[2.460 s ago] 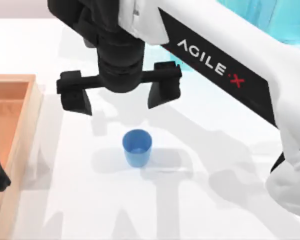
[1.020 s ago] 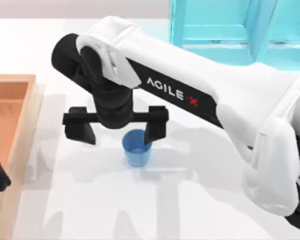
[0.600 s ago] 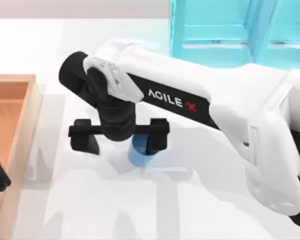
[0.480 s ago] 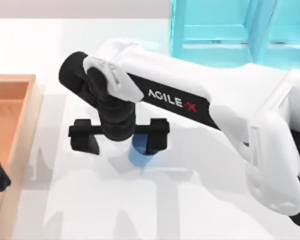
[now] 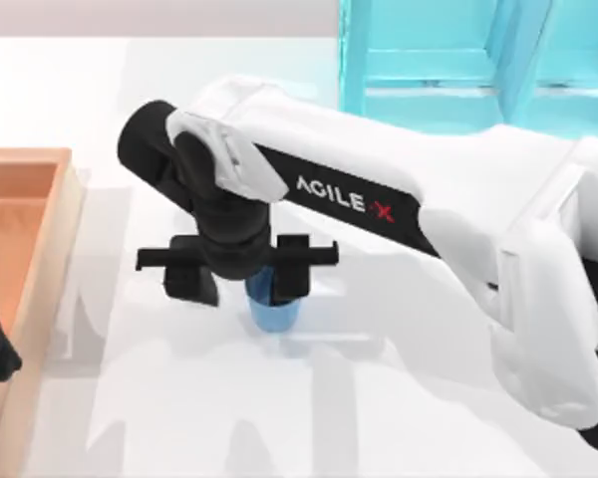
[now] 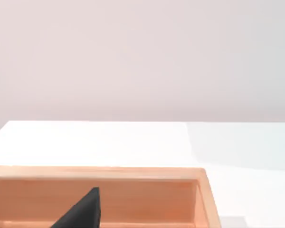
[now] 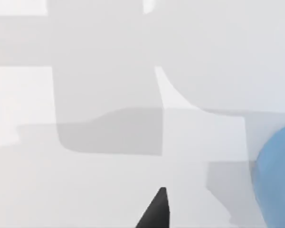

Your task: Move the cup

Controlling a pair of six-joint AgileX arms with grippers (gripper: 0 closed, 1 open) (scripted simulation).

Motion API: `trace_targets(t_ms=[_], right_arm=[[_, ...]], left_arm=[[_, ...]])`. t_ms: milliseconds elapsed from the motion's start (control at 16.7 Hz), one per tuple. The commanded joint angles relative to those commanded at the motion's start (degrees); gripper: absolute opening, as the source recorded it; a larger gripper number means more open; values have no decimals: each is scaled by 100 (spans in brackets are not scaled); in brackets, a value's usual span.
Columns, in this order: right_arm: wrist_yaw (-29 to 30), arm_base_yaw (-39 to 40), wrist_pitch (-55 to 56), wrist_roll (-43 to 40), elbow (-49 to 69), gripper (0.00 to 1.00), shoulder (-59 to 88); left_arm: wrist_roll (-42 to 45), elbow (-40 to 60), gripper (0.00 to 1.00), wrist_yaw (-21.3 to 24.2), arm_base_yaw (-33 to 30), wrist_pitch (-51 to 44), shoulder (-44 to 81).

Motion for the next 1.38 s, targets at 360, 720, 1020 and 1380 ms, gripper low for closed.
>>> trace_targets(t_ms=[360,720,1020,1380], right_arm=[[0,0,0,0,0,0,0],[0,0,0,0,0,0,0],[-18,-148,31,-158,-220,0,-208],[-192,-1410,397,-1447,-2217,0,-1852]], left_arm=[[0,0,100,0,0,0,0],[0,0,100,0,0,0,0],[0,0,100,0,0,0,0],[0,0,100,0,0,0,0]])
